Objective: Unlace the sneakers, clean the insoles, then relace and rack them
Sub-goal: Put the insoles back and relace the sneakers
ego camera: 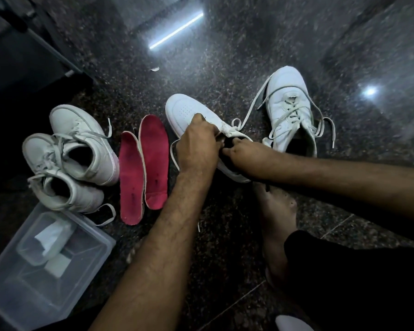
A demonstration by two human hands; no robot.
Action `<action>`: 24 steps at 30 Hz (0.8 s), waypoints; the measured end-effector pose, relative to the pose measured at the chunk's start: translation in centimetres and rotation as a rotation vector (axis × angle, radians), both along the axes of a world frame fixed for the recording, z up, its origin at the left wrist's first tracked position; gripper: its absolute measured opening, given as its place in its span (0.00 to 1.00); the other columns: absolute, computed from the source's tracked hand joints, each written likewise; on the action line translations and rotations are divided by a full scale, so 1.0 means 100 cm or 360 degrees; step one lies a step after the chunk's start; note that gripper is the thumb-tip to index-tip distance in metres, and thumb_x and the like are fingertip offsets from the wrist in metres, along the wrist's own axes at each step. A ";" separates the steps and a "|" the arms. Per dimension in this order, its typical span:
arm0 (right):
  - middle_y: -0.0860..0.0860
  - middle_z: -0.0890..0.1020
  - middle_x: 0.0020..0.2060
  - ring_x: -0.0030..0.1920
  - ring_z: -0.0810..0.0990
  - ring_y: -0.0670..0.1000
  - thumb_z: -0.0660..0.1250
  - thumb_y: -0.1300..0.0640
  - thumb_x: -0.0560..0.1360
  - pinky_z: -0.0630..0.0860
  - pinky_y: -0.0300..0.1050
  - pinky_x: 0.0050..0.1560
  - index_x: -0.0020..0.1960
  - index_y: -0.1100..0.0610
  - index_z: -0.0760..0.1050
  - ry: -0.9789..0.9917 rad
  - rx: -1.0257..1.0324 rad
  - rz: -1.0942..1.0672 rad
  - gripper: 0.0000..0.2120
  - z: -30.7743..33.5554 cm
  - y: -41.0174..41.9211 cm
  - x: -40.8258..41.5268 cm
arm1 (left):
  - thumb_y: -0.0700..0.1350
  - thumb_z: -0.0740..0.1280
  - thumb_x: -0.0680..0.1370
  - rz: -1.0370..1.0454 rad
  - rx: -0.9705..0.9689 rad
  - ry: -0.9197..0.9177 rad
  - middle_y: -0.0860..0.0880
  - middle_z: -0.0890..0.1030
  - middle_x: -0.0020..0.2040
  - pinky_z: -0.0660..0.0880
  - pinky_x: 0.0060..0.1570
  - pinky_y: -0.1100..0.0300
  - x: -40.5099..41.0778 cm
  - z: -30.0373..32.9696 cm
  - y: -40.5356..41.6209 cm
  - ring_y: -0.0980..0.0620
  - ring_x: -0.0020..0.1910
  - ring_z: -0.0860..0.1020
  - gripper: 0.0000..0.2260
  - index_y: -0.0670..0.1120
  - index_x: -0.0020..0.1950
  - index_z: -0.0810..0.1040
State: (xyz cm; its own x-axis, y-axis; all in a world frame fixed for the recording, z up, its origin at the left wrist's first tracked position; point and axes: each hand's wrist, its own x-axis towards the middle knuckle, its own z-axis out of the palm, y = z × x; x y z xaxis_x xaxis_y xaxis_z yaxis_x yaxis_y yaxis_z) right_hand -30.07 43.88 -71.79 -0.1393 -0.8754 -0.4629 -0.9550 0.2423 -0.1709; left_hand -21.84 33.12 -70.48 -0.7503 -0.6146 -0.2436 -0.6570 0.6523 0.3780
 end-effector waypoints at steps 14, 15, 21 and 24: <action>0.59 0.76 0.55 0.53 0.79 0.59 0.52 0.63 0.81 0.65 0.49 0.38 0.60 0.61 0.74 0.0397 -0.0005 -0.0083 0.14 0.025 0.016 0.025 | 0.39 0.63 0.79 -0.0151 -0.0338 0.0295 0.40 0.76 0.55 0.62 0.33 0.51 0.010 -0.021 0.013 0.36 0.40 0.79 0.05 0.41 0.53 0.76; 0.59 0.76 0.54 0.53 0.79 0.59 0.52 0.63 0.81 0.65 0.49 0.39 0.60 0.61 0.74 0.0436 -0.0004 -0.0112 0.14 0.025 0.015 0.026 | 0.39 0.62 0.79 -0.0130 -0.0319 0.0316 0.40 0.76 0.55 0.62 0.33 0.50 0.010 -0.020 0.013 0.35 0.40 0.79 0.05 0.42 0.53 0.76; 0.62 0.68 0.59 0.58 0.75 0.61 0.54 0.57 0.83 0.74 0.52 0.51 0.68 0.56 0.68 0.0193 0.0104 -0.0530 0.15 0.018 -0.001 0.025 | 0.37 0.59 0.79 -0.0163 -0.0202 0.0376 0.39 0.77 0.52 0.66 0.35 0.46 0.008 -0.014 0.007 0.32 0.42 0.78 0.06 0.39 0.54 0.74; 0.62 0.67 0.59 0.56 0.75 0.62 0.52 0.55 0.83 0.74 0.54 0.52 0.65 0.58 0.70 0.0133 0.0101 -0.0681 0.15 0.014 -0.002 0.030 | 0.37 0.59 0.78 -0.0188 -0.0159 0.0466 0.39 0.77 0.49 0.72 0.34 0.42 0.013 -0.014 0.004 0.32 0.40 0.77 0.05 0.39 0.51 0.73</action>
